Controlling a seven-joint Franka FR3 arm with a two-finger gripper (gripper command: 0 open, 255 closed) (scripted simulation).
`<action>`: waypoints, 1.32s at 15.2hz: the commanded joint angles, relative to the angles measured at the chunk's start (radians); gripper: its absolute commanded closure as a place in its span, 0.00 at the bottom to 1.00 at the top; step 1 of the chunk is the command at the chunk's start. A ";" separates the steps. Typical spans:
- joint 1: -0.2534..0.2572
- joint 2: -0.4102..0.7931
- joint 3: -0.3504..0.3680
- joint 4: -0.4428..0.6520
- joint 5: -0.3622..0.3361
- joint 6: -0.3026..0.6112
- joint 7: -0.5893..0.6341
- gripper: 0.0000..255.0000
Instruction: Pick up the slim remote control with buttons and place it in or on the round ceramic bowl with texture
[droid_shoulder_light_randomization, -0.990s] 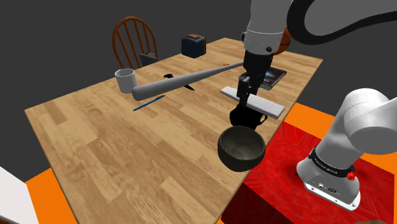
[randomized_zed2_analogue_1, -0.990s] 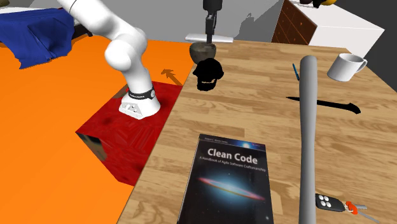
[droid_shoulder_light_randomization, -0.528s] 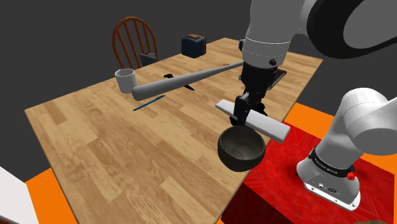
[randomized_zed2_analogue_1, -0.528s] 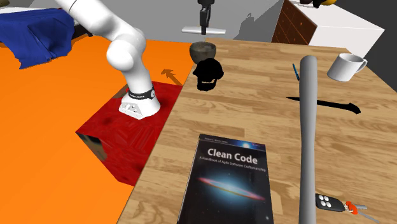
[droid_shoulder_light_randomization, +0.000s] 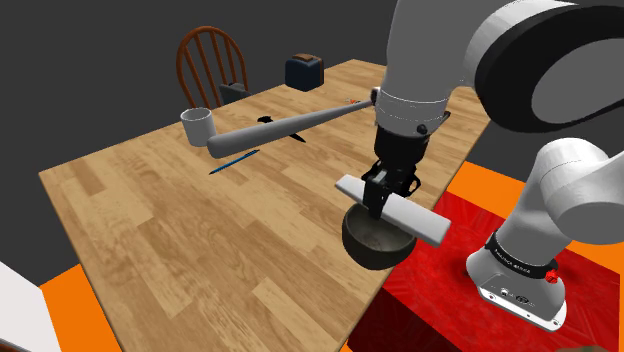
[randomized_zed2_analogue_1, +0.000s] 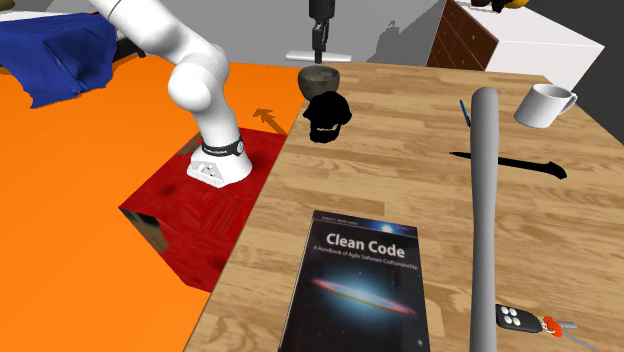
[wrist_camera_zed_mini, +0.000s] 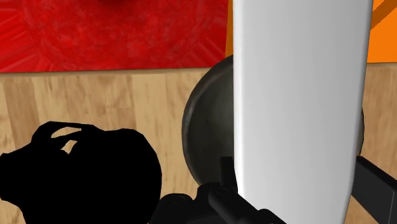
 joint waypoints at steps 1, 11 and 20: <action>0.002 0.007 0.009 -0.023 0.006 0.031 0.002 1.00; 0.004 0.033 0.032 -0.082 0.019 0.116 0.001 1.00; 0.004 0.033 0.032 -0.082 0.019 0.116 0.001 0.00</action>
